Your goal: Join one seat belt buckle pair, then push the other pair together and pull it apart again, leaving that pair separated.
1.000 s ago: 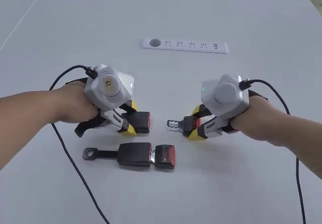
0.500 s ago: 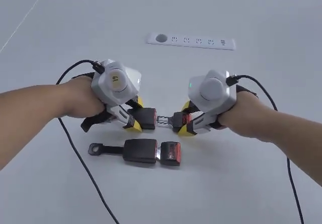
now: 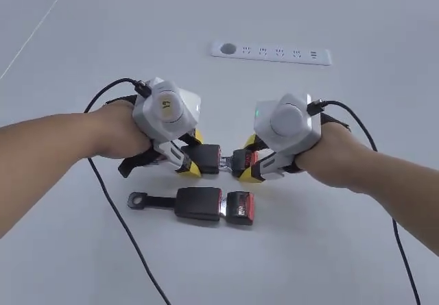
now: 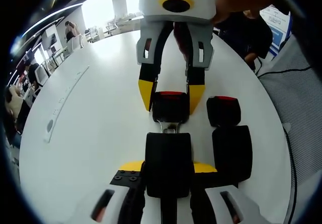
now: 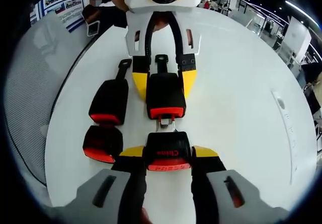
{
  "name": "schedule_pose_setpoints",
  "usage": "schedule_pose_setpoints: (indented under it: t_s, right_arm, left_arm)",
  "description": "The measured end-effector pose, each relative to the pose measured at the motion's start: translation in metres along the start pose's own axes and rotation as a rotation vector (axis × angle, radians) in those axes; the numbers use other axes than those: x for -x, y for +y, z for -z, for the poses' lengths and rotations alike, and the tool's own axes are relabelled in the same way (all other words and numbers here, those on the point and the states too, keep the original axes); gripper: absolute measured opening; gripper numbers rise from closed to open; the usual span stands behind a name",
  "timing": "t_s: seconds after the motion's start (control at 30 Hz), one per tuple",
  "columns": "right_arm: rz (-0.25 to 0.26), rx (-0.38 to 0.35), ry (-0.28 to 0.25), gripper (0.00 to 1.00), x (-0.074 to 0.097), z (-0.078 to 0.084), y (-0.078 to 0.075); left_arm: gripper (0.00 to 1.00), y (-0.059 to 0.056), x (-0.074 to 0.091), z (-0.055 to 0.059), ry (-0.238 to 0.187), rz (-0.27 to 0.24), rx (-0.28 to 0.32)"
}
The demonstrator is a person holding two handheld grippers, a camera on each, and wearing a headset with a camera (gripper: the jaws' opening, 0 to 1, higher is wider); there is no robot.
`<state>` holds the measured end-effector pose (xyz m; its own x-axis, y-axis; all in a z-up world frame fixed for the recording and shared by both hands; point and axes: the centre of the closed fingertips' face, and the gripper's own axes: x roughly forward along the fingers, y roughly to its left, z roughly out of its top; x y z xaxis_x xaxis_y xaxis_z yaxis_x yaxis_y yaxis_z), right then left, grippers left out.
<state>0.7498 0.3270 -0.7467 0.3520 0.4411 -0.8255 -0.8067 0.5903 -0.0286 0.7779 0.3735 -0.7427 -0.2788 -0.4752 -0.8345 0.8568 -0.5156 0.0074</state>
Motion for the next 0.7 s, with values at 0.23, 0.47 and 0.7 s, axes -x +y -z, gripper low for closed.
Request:
schedule_pose_setpoints:
  t_s: [0.23, 0.47, 0.7]
  right_arm:
    - [-0.001, 0.011, 0.005, 0.31, -0.001, -0.001, 0.001]
    - [-0.004, 0.014, 0.006, 0.30, -0.002, -0.004, 0.000]
    - [-0.006, 0.028, 0.000, 0.30, -0.008, -0.014, 0.001]
  left_arm:
    - [0.33, -0.001, 0.000, -0.001, -0.016, 0.016, -0.004]
    - [0.32, -0.001, -0.001, -0.001, -0.016, 0.017, 0.008]
    - [0.32, -0.001, -0.001, -0.001, -0.024, 0.014, 0.017]
